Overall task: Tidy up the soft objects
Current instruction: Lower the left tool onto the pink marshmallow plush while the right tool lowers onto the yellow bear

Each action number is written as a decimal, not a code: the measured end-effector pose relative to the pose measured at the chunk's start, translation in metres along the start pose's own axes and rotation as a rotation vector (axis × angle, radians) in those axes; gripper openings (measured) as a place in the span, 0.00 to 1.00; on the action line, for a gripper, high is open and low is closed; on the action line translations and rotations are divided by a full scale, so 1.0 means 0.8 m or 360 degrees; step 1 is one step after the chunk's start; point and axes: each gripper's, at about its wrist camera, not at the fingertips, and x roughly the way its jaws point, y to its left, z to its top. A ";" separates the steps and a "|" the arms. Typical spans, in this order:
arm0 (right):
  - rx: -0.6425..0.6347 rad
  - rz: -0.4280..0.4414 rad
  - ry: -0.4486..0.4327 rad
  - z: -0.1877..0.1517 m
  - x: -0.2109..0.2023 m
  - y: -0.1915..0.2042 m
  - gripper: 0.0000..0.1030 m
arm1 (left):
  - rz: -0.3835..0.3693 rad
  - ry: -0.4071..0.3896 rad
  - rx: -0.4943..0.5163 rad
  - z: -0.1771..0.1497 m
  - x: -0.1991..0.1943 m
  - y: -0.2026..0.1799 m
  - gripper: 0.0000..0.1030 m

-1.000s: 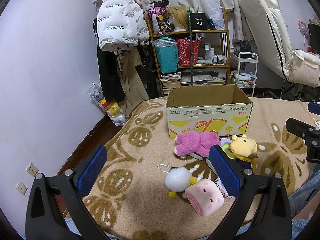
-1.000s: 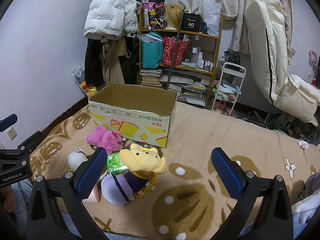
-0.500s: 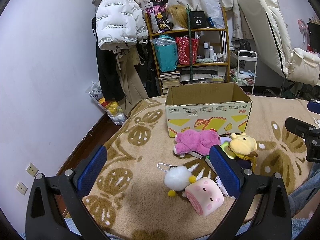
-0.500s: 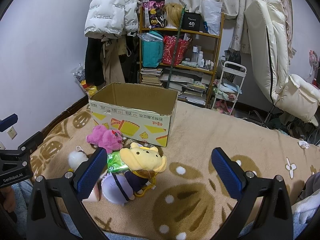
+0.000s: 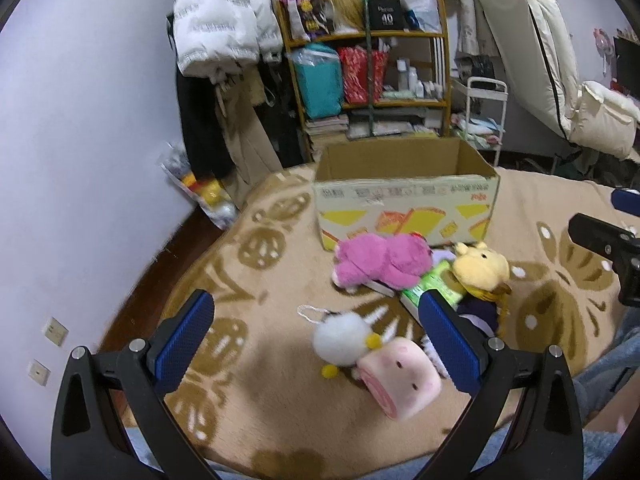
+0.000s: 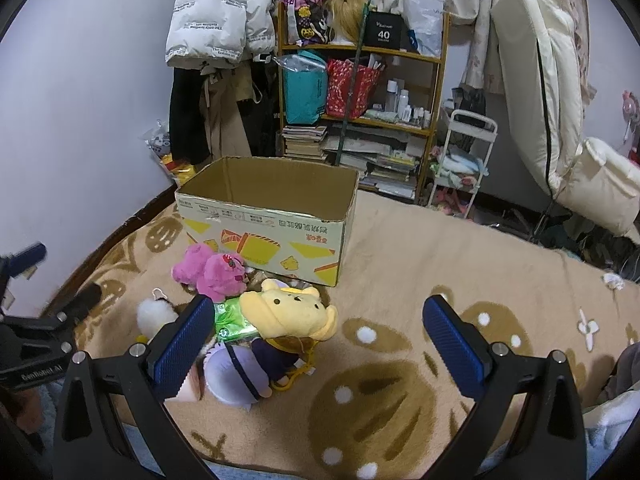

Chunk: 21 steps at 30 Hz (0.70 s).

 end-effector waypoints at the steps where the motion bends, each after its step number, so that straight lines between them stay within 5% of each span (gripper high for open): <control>1: 0.0016 0.0017 0.0015 0.005 0.001 -0.004 1.00 | -0.0014 0.0019 -0.0010 -0.001 0.003 0.000 0.98; 12: 0.0117 0.0053 0.0155 0.018 0.042 -0.016 1.00 | -0.0104 0.0217 -0.0095 -0.008 0.038 -0.006 0.98; 21: 0.0114 0.0043 0.0224 0.022 0.075 -0.013 1.00 | -0.0033 0.0346 -0.0057 -0.015 0.085 -0.023 0.98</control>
